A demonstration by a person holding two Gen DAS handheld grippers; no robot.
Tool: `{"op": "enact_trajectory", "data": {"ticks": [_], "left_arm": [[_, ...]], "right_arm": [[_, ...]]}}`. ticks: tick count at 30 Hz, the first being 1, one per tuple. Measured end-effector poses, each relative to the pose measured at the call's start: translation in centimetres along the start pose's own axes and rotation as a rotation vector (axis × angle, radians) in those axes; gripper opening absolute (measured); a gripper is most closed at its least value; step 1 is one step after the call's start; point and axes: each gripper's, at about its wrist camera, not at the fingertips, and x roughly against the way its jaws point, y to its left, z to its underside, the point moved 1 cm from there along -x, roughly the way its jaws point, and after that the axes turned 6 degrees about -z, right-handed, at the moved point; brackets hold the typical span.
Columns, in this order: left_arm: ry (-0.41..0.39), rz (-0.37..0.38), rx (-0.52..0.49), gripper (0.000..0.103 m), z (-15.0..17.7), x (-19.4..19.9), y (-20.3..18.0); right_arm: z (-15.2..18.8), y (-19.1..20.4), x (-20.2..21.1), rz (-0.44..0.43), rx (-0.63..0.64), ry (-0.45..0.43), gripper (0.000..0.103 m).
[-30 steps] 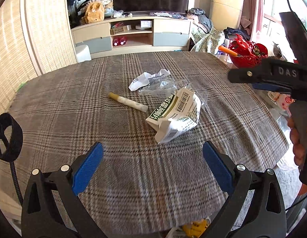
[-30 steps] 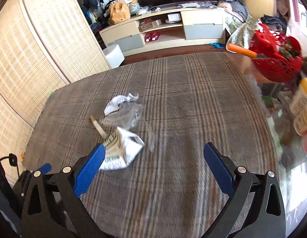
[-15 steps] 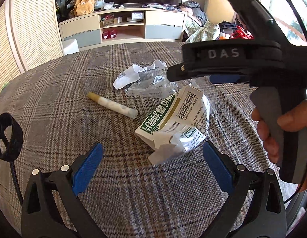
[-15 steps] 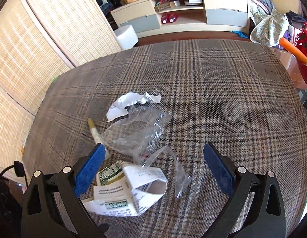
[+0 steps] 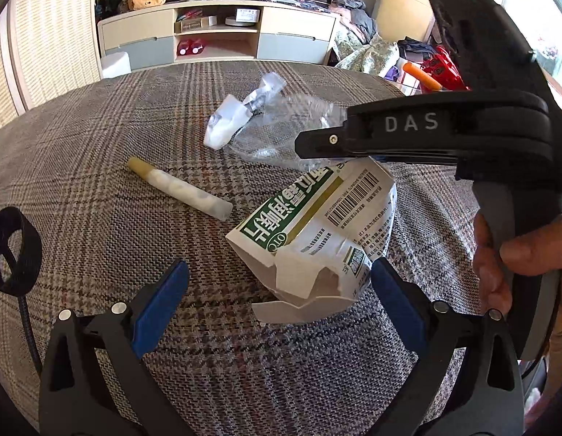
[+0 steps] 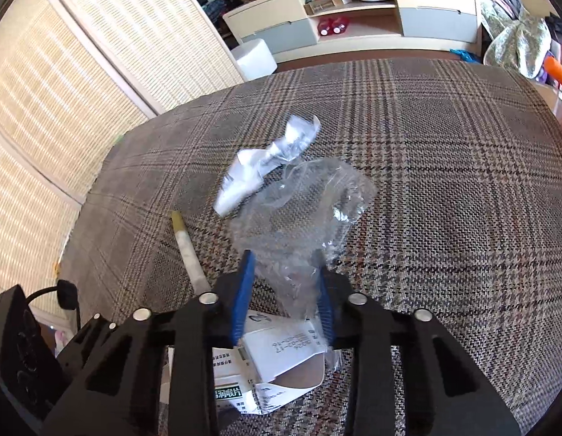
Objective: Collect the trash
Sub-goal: 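Grasp the white medicine box with the left gripper while the right grasps the clear plastic bag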
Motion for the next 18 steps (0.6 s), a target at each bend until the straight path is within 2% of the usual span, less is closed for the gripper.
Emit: {"op": "enact_trajectory", "data": {"ticks": [3,4,6,7,9,14,18], "left_arm": [[0.000,0.011,-0.003,0.092,-0.2,-0.2,0.0],[-0.001,0.017,-0.004,0.090,-0.4,-0.3,0.1],[-0.004,0.033,-0.009,0.072,-0.5,-0.3,-0.1],[-0.002,0.044,-0.016,0.069,-0.5,-0.4,-0.3],[0.000,0.056,-0.032,0.055,-0.4,-0.3,-0.7],[-0.015,0.039,-0.062,0.050,0.0,0.1,-1.1],[-0.017,0.068,-0.064,0.044,0.9,1.0,-1.2]], "right_arm": [[0.6,0.5,0.2,0.014,0.025,0.026,0.013],[1.0,0.6,0.1,0.014,0.028,0.040,0.013],[1.8,0.3,0.0,0.015,0.022,0.051,0.013],[2.1,-0.1,0.2,0.004,0.009,0.042,0.013],[2.5,-0.8,0.7,-0.017,-0.025,0.029,0.013],[2.8,-1.3,1.7,-0.012,-0.029,0.021,0.012],[3.5,-0.9,3.5,0.009,-0.013,0.008,0.012]]}}
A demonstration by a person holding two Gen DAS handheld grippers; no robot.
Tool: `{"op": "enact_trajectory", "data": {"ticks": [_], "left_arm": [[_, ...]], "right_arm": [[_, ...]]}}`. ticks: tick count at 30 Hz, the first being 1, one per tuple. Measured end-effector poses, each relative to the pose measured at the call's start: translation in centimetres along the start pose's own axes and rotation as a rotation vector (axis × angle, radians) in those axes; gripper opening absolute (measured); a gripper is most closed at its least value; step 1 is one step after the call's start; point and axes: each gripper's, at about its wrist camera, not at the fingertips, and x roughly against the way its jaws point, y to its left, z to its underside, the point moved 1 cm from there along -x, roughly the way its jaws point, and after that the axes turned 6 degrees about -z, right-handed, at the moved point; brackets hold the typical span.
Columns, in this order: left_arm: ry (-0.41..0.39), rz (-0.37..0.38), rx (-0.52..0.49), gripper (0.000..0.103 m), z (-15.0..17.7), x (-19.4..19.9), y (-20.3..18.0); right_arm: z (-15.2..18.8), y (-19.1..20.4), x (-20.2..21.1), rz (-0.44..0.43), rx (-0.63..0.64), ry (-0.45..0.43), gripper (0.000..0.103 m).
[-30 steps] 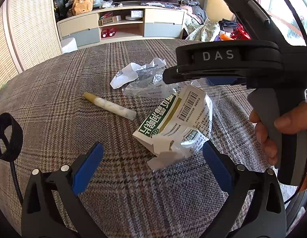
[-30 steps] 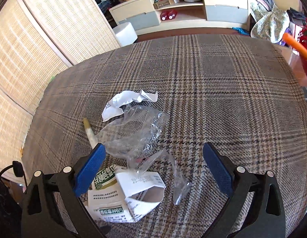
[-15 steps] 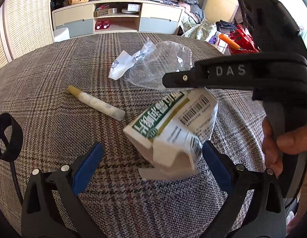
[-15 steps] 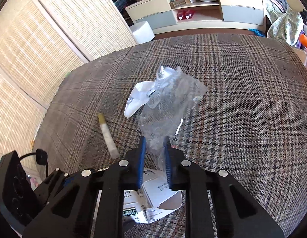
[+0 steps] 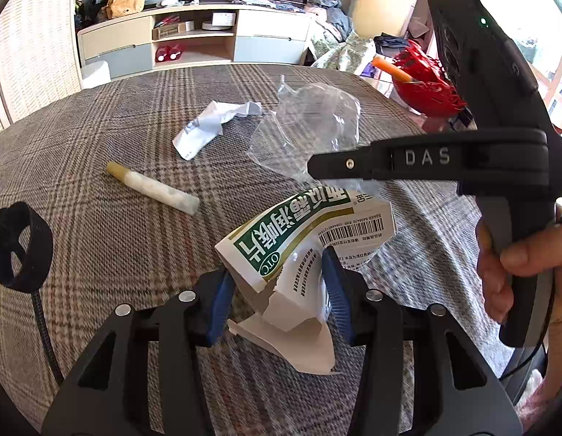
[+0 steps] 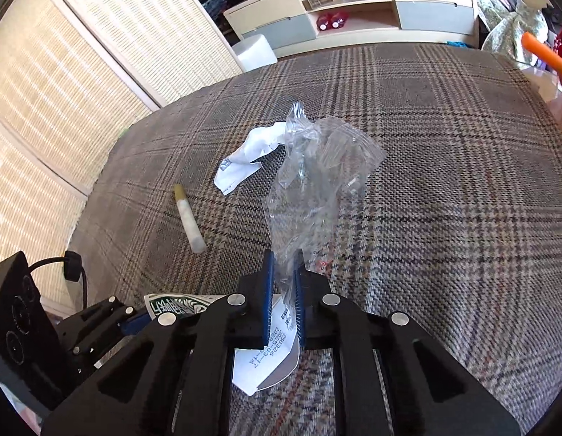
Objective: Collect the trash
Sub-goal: 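Grasp the white medicine box with the left gripper while the right grasps the clear plastic bag, then lower the medicine box and plastic bag into the bin and open both grippers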
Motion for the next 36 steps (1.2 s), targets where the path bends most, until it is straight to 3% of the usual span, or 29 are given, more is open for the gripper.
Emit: {"op": "enact_trajectory", "data": {"ticks": [4,8,13,19,27,36], "left_arm": [[-0.003,0.008,-0.051,0.042,1.4,1.0,-1.6],[-0.010,-0.002,-0.070,0.032,2.7,2.1,-2.5],[-0.005,-0.014,-0.096,0.028,4.2,3.9,-3.8],[-0.009,-0.055,-0.060,0.027,6.2,7.0,-4.3],[-0.051,-0.107,-0.046,0.027,10.3,14.4,-5.9],[-0.045,-0.115,-0.027,0.026,16.5,18.2,-7.1]], "right_arm": [[1.0,0.5,1.7,0.030,0.006,-0.009,0.012],[2.7,0.3,3.5,0.051,-0.010,-0.015,0.012],[4.7,0.1,5.4,0.076,-0.028,-0.027,0.012],[7.7,1.3,8.7,0.099,-0.035,-0.049,0.012],[13.7,5.4,14.2,0.171,0.028,-0.098,0.012],[21.2,7.9,16.2,0.212,0.062,-0.116,0.012]]}}
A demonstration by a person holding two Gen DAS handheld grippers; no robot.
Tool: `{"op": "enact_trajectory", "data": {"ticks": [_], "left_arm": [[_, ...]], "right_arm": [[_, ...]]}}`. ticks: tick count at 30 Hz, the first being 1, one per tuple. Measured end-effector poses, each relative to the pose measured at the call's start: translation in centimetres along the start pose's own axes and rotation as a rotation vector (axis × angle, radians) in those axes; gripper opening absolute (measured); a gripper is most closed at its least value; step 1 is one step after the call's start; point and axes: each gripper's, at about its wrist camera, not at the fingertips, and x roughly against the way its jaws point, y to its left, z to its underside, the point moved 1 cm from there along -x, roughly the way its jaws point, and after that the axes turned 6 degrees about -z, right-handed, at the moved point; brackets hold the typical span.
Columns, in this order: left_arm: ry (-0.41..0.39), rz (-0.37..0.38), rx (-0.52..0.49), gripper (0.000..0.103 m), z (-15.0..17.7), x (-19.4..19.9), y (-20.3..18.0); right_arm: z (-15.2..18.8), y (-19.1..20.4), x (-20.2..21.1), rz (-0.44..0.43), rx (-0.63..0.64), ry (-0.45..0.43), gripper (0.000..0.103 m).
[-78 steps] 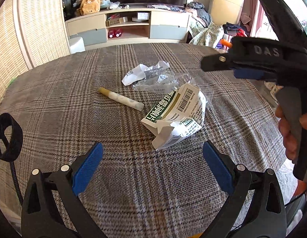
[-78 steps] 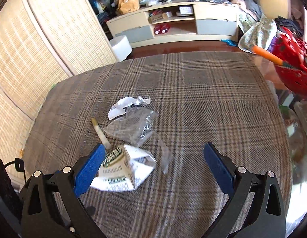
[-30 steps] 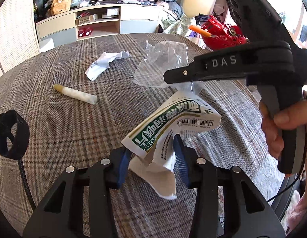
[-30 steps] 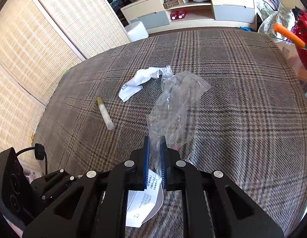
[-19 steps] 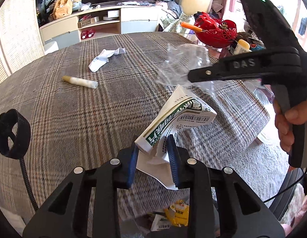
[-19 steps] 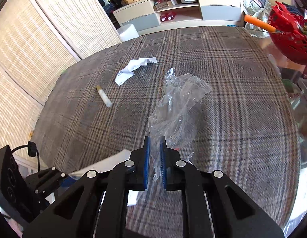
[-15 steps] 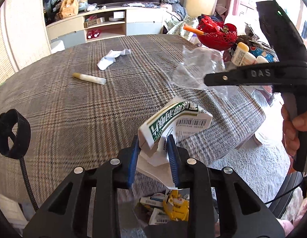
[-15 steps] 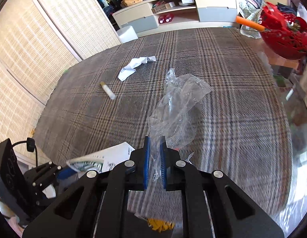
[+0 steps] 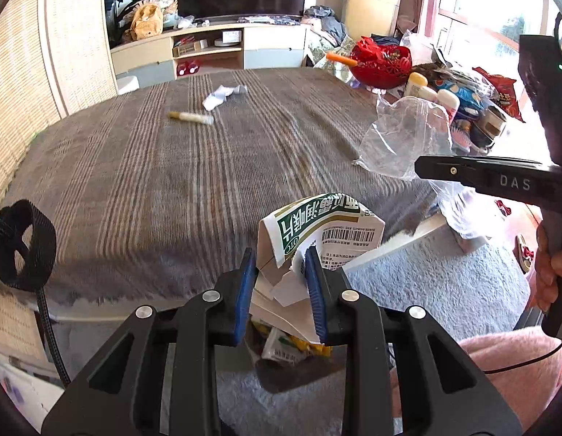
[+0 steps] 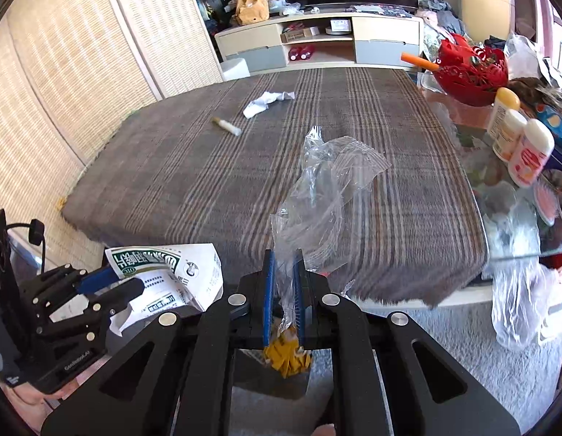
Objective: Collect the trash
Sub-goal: 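Lower the medicine box and plastic bag into the bin and open both grippers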
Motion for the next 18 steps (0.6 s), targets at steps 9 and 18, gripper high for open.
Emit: {"op": "enact_trajectory", "data": {"ticks": [9,18], "left_arm": [[0.078,-0.007,0.027,0.026,6.5,-1.2,-0.1],[0.190,-0.018,0.046,0.026,10.7,-6.1,-0.3]], "right_arm": [[7.2,0.4,-2.0,-0.067,-0.071,0.069,0.012],[10.8,-0.2,-7.4,-0.058,-0.123,0.186,0.012]]}}
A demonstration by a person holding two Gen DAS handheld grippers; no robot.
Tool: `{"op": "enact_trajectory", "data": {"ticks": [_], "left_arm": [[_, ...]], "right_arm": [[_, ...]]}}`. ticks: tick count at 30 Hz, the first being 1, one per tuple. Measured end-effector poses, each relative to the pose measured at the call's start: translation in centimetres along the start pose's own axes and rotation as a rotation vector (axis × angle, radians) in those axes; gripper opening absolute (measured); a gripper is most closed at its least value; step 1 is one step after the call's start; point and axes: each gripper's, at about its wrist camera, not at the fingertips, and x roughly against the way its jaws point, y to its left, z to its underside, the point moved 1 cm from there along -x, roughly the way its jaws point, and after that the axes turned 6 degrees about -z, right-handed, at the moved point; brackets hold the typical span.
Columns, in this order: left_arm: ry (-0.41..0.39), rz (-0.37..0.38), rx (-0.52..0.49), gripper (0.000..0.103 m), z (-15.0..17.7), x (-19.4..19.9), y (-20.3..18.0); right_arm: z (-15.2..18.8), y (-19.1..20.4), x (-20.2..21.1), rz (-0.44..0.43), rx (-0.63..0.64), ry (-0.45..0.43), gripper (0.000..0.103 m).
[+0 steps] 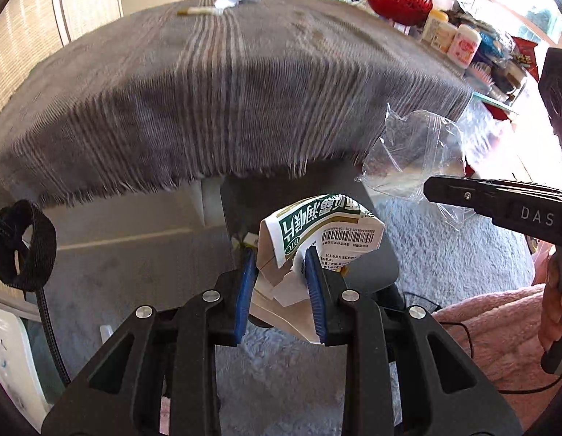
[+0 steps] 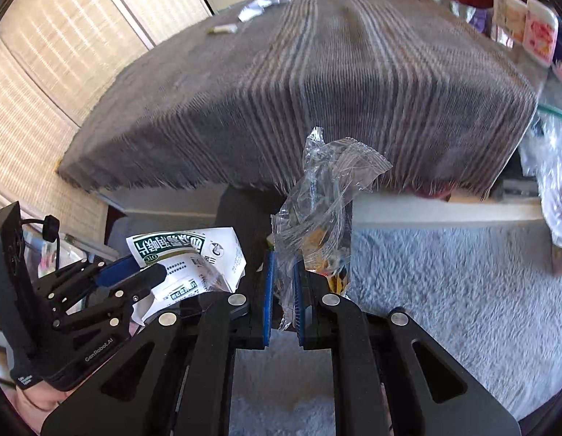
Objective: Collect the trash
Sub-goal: 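Lower the medicine box and plastic bag into the bin and open both grippers, then raise both open grippers back toward the table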
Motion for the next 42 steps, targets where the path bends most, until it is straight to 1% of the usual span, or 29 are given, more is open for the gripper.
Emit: {"op": "enact_trajectory", "data": {"ticks": [3,9,15,16,17,22,23,24,25,26,27,28,29,30,32,34,35,36,42], "left_arm": [[0.046,0.004,0.004,0.027,0.5,-2.0,0.0],[0.117,0.008,0.020,0.028,0.7,-5.0,0.1],[0.134,0.029,0.040,0.029,0.3,-6.6,0.3],[0.136,0.030,0.039,0.029,0.2,-6.8,0.2],[0.136,0.030,0.038,0.029,0.1,-6.9,0.2],[0.139,0.032,0.051,0.033,-0.3,-7.2,0.4],[0.139,0.031,0.051,0.033,-0.4,-7.2,0.4],[0.138,0.026,0.051,0.037,-0.4,-7.3,0.5],[0.138,0.023,0.051,0.041,-0.5,-7.3,0.5],[0.135,0.018,0.052,0.051,-0.5,-7.3,0.5],[0.131,0.011,0.052,0.056,-0.4,-7.2,0.6],[0.129,0.004,0.049,0.057,-0.3,-7.1,0.7],[0.128,-0.004,0.048,0.062,-0.3,-7.1,0.8],[0.125,-0.014,0.047,0.071,-0.2,-7.0,0.9],[0.116,-0.026,0.049,0.079,-0.2,-6.6,1.6],[0.106,-0.027,0.050,0.086,-0.2,-6.1,1.9],[0.100,-0.027,0.051,0.092,-0.1,-5.9,2.0],[0.093,-0.029,0.049,0.095,-0.1,-5.6,2.2],[0.073,-0.062,0.038,0.095,-0.2,-4.2,2.4]], "right_arm": [[0.4,0.1,-1.8,-0.011,-0.005,0.039,0.012],[0.5,0.3,-4.3,-0.018,-0.014,0.072,0.011],[0.5,-1.0,-6.1,-0.082,-0.061,0.115,0.012],[0.4,-0.9,-6.3,-0.082,-0.057,0.119,0.012],[0.3,-0.8,-6.4,-0.080,-0.050,0.120,0.014],[-0.4,-0.2,-6.5,-0.048,-0.049,0.104,0.015],[-0.6,-0.2,-6.4,-0.033,-0.051,0.098,0.019],[-0.7,0.0,-6.4,-0.015,-0.050,0.090,0.023],[-0.9,0.1,-6.3,0.002,-0.048,0.082,0.044],[-1.0,0.2,-6.2,0.014,-0.045,0.074,0.065],[-1.0,0.2,-6.2,0.027,-0.037,0.065,0.067],[-1.1,0.4,-6.1,0.040,-0.026,0.062,0.067],[-1.1,0.4,-6.1,0.054,-0.016,0.056,0.068],[-1.2,0.4,-6.0,0.071,-0.008,0.049,0.071],[-1.3,0.2,-5.9,0.111,0.008,0.033,0.089],[-1.4,0.1,-5.6,0.152,0.018,0.020,0.095],[-1.3,-0.1,-5.6,0.158,0.019,0.019,0.097],[-1.3,-0.3,-5.6,0.161,0.016,0.019,0.098],[-1.3,-0.3,-5.2,0.164,0.017,0.018,0.099]]}}
